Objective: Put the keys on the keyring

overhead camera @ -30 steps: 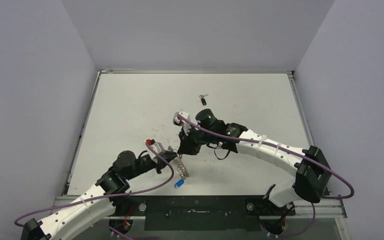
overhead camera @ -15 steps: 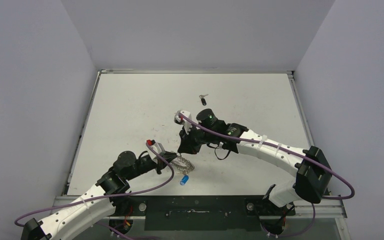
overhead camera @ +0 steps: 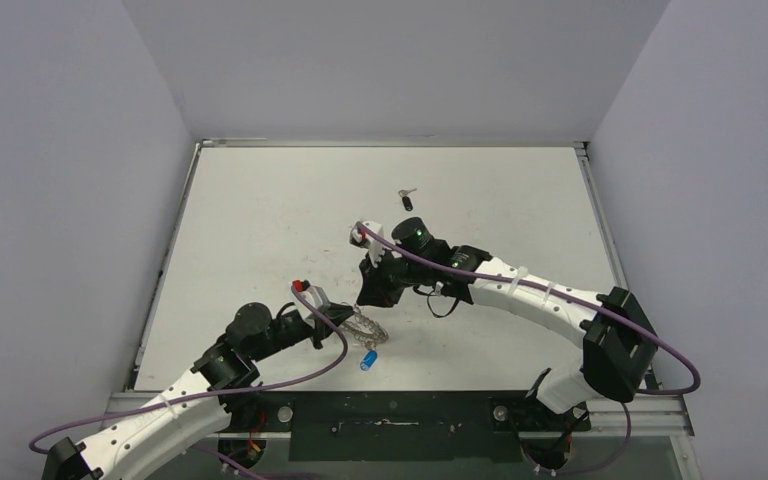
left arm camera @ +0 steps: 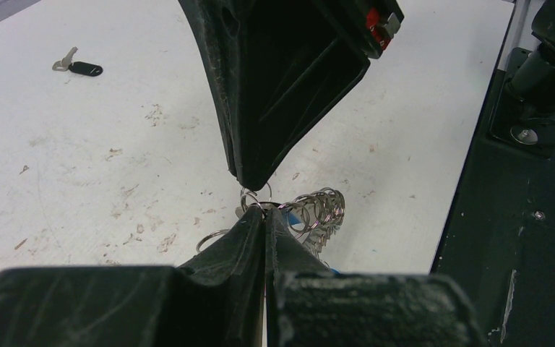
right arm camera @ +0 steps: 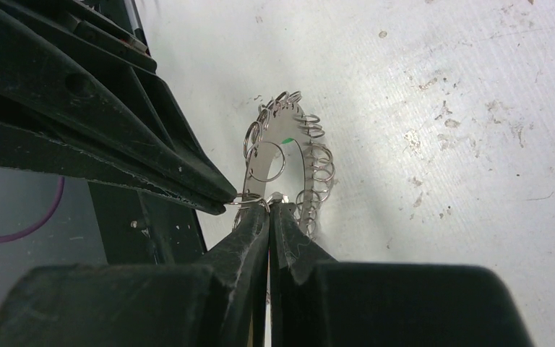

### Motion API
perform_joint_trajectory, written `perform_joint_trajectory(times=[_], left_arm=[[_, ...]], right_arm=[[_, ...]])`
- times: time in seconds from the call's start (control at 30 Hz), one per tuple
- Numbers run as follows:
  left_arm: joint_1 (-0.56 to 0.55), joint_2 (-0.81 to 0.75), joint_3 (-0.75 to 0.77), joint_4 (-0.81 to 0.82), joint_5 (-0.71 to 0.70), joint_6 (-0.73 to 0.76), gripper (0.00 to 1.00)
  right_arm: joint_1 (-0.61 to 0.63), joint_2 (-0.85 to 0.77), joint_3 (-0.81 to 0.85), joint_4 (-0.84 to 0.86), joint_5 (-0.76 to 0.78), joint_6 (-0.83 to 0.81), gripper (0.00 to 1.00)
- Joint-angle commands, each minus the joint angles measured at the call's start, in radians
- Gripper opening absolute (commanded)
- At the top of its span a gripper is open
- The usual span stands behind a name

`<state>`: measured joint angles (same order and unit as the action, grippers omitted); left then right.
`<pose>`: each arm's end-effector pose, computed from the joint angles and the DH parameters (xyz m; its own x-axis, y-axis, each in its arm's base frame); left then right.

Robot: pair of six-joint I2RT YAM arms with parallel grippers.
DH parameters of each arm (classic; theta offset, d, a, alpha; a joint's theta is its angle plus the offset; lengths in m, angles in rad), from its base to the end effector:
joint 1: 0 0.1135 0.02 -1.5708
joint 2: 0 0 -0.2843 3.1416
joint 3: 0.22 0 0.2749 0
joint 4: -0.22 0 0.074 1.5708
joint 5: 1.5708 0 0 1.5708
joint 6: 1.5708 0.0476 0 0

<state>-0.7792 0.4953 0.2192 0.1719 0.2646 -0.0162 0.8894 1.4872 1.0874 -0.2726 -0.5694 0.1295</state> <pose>0.1077 -0.1238 0.2207 -0.0880 0.0649 -0.9940 0.8620 0.5050 -0.0433 0.2043 0.2927 0.2766 -0.5078 -0.4535 -0.7324 -0.8614 0.2637 0.4340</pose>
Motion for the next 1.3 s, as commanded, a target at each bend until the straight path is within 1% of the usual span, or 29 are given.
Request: perform_joint_trajectory(times=[0.0, 0.03, 0.07, 0.17, 0.2, 0.27, 0.33, 0.4, 0.43, 0.47, 0.57, 0.63, 0.73, 0.93, 1.03, 1.1, 1.27], left_arm=[[0.001, -0.011, 0.009, 0.065, 0.005, -0.009, 0.0], [0.001, -0.011, 0.009, 0.064, 0.004, -0.01, 0.0], [0.001, -0.011, 0.009, 0.064, 0.004, -0.01, 0.0], [0.001, -0.011, 0.009, 0.062, 0.003, -0.009, 0.0], [0.0, -0.011, 0.01, 0.063, 0.004, -0.007, 0.0], [0.001, -0.011, 0.009, 0.063, 0.004, -0.006, 0.0], [0.001, -0.01, 0.009, 0.063, 0.003, -0.005, 0.0], [0.001, -0.009, 0.009, 0.063, 0.002, -0.004, 0.0], [0.001, -0.009, 0.009, 0.063, 0.002, -0.004, 0.0], [0.001, -0.009, 0.009, 0.064, 0.002, -0.004, 0.0], [0.001, -0.009, 0.011, 0.063, 0.006, -0.003, 0.0], [0.001, -0.009, 0.011, 0.061, 0.007, -0.001, 0.0], [0.001, -0.009, 0.011, 0.06, 0.011, 0.004, 0.0], [0.001, -0.011, 0.012, 0.06, 0.024, 0.012, 0.0], [0.001, -0.012, 0.012, 0.06, 0.03, 0.012, 0.0], [0.001, -0.012, 0.012, 0.057, 0.035, 0.035, 0.0], [0.001, -0.011, 0.011, 0.056, 0.041, 0.038, 0.0]], right_arm=[[-0.011, 0.014, -0.01, 0.058, -0.007, 0.012, 0.0], [-0.012, 0.012, -0.012, 0.06, -0.006, 0.013, 0.01], [-0.013, 0.007, -0.015, 0.064, -0.001, 0.016, 0.05], [-0.019, -0.009, -0.02, 0.07, 0.009, 0.019, 0.08], [-0.021, -0.017, -0.021, 0.07, 0.014, 0.019, 0.11], [-0.027, -0.04, -0.028, 0.073, 0.033, 0.019, 0.25], [-0.032, -0.074, -0.05, 0.088, 0.059, 0.018, 0.35], [-0.043, -0.118, -0.084, 0.117, 0.072, 0.014, 0.49], [-0.053, -0.142, -0.101, 0.139, 0.075, 0.01, 0.54], [-0.061, -0.165, -0.119, 0.153, 0.077, 0.009, 0.58], [-0.077, -0.22, -0.145, 0.168, 0.077, -0.009, 0.64], [-0.079, -0.243, -0.158, 0.168, 0.06, -0.054, 0.66], [-0.081, -0.261, -0.188, 0.17, -0.005, -0.171, 0.66], [-0.084, -0.229, -0.233, 0.278, -0.184, -0.325, 0.65], [-0.084, -0.201, -0.253, 0.381, -0.226, -0.346, 0.63], [-0.084, -0.183, -0.256, 0.406, -0.257, -0.39, 0.6], [-0.084, -0.153, -0.269, 0.467, -0.322, -0.492, 0.55]])
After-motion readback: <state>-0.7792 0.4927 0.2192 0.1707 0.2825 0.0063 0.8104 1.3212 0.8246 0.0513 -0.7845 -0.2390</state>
